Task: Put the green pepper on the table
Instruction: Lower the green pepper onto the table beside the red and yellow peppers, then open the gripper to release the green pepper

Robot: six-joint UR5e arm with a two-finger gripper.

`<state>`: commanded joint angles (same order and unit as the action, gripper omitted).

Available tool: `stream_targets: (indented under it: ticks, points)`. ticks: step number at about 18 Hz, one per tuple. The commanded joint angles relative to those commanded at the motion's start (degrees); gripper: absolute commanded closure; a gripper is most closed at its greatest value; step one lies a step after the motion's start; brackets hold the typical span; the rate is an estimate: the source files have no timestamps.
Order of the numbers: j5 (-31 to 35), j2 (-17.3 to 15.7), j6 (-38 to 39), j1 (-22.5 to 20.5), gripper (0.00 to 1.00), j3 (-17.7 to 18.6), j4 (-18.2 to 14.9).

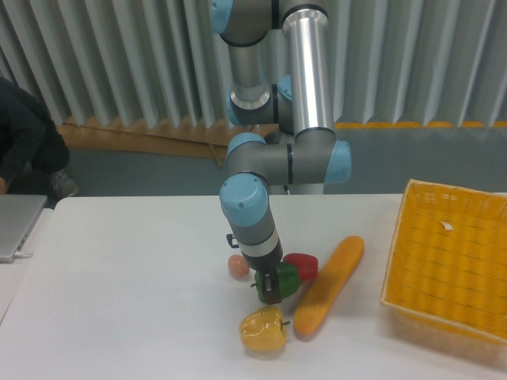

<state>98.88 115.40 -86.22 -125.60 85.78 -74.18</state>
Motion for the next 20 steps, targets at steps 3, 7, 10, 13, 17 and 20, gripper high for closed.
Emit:
stream_targets:
  ticks: [3,7,10,13,17,20]
  points:
    - [0.26,-0.09,0.0,0.0,0.11,0.09,-0.09]
    - [1.32,-0.09,1.14,0.26,0.0,0.17,0.0]
    - [1.67,-0.09,1.94,0.26,0.0,0.17,0.0]
    - [1.67,-0.17,3.33,0.27,0.0,-0.09,0.26]
    - [1.41,-1.84,5.63,-0.44,0.0,-1.93,0.97]
    - [1.67,-3.25,5.46,-1.58,0.0,-1.59,0.53]
